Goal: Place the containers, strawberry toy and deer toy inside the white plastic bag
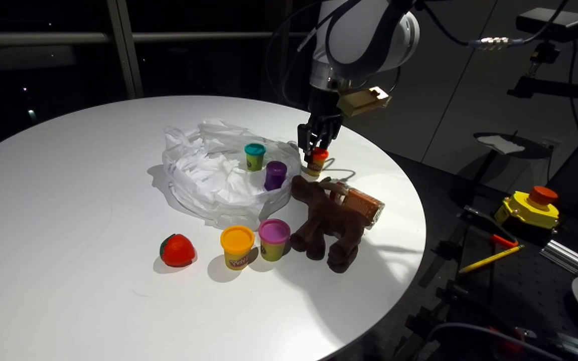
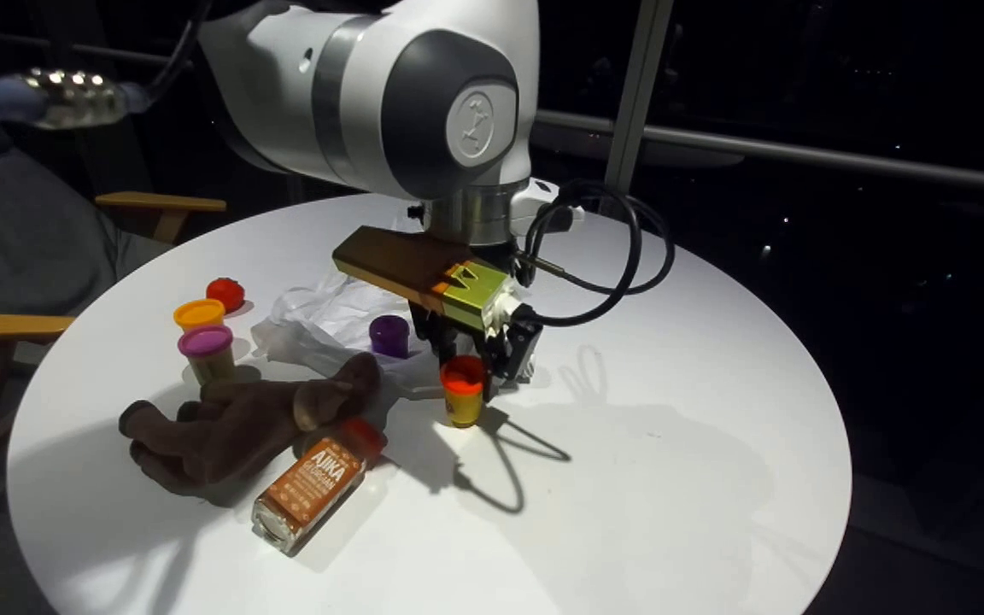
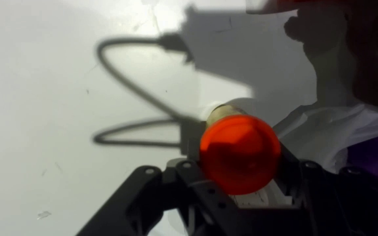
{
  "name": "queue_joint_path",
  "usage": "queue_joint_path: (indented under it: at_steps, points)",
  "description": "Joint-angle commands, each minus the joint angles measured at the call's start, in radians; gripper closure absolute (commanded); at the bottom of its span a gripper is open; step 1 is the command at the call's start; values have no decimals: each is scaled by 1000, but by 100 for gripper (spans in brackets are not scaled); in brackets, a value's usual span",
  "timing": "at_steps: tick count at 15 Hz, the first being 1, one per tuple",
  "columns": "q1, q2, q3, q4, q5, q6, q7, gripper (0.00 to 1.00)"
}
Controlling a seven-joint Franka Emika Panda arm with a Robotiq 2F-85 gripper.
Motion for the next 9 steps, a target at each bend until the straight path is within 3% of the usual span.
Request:
queue_joint_path:
  at_steps: [1,4,9]
  points:
    - [52,-121,-54,-24,-52,-50,99,72]
    - [116,-193,-76,5,-138,-101,206,72]
    - [191,-170,13,64,-200,-182,298,72]
